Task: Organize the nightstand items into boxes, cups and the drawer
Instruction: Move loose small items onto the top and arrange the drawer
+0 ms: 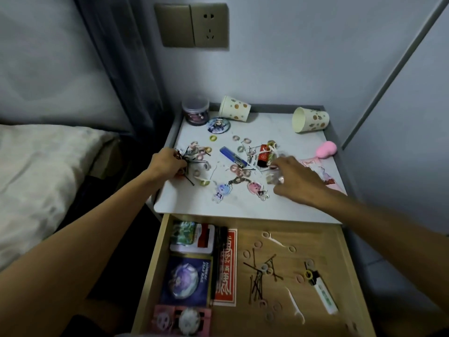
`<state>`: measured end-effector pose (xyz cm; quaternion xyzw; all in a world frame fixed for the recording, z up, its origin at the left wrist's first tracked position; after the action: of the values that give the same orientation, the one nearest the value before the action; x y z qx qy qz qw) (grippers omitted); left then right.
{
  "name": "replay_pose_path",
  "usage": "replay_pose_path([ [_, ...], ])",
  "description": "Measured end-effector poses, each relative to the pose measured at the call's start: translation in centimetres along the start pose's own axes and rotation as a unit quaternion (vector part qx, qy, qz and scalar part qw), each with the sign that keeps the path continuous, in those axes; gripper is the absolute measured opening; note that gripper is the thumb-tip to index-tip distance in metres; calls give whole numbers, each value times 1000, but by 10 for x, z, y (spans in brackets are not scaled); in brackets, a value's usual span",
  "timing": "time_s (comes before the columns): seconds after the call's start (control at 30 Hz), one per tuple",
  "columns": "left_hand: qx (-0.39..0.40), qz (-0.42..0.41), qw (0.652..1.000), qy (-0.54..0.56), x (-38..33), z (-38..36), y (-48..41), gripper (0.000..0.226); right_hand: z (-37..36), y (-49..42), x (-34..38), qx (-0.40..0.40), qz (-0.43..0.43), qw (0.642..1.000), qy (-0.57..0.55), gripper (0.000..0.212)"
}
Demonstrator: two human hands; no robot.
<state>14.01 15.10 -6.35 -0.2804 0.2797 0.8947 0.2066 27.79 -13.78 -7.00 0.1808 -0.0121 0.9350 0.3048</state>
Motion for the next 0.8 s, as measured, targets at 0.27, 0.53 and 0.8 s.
replay_pose_path([
  [0.27,-58,-66,988,-126,-14,-4,33,53,8,18,-1,-9,10,997,79,75],
  [0.53,-85,-167,964,-186,-34,-18,79,46,19,46,-6,-88,53,987,120,29],
  [0.8,1,-241,954,-178,-37,-55,111,26,10,89,1,-116,135,958,225,24],
])
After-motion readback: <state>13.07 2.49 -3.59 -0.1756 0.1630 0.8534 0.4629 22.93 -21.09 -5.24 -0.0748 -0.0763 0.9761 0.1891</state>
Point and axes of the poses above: each hand's wrist, its own y-axis away from the middle knuckle, its own z-axis out of the back of the hand, x = y × z, the point moved 3 cm from there along -y, towards the middle knuckle, and after that the axes turned 13 degrees about z, right-handed, at the moved point
